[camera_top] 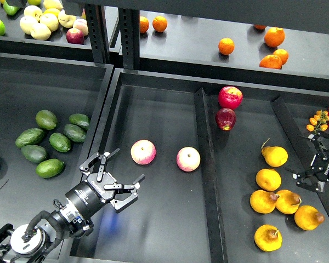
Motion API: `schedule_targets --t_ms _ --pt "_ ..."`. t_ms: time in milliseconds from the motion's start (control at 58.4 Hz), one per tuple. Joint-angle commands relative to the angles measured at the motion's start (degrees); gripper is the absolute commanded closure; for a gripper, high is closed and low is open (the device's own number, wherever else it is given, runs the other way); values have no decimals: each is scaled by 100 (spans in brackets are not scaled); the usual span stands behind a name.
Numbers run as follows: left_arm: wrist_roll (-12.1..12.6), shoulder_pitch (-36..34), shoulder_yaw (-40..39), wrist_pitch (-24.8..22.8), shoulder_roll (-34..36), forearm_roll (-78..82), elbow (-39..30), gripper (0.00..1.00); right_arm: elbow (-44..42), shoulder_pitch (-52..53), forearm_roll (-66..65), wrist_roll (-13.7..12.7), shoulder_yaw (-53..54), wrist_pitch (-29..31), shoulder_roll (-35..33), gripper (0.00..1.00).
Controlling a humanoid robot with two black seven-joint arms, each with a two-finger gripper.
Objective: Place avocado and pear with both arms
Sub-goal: 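Withdraw the right gripper back toward the middle bin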
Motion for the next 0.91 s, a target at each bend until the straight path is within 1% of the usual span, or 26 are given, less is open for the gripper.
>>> schedule_targets --t_ms 0,51,103,240,343,531,737,891 --pt "0 0 -1 0 0 8 0 1 -147 -364 1 0 898 -10 722 1" --pt "0 0 -1 0 0 8 0 1 -147 -558 1 0 1425 -10 1214 1" --pt "0 0 -1 0 0 8 0 1 -139 -707 1 0 1751 -10 1565 1" --pt "0 26 -1 0 0 8 0 1 -51 -1085 1 0 2489 -10 2339 1" --pt "0 44 -1 0 0 8 0 1 125 -1392 1 0 2762 -19 2796 1" --pt "0 44 -1 0 0 8 9 1 538 -1929 62 0 3088 -27 2823 1" --pt "0 44 -54 0 0 -1 220 1 556 -2210 352 0 2991 69 2823 1" --pt "0 35 -10 0 0 -9 510 1 512 -2465 748 0 2701 399 2823 1"
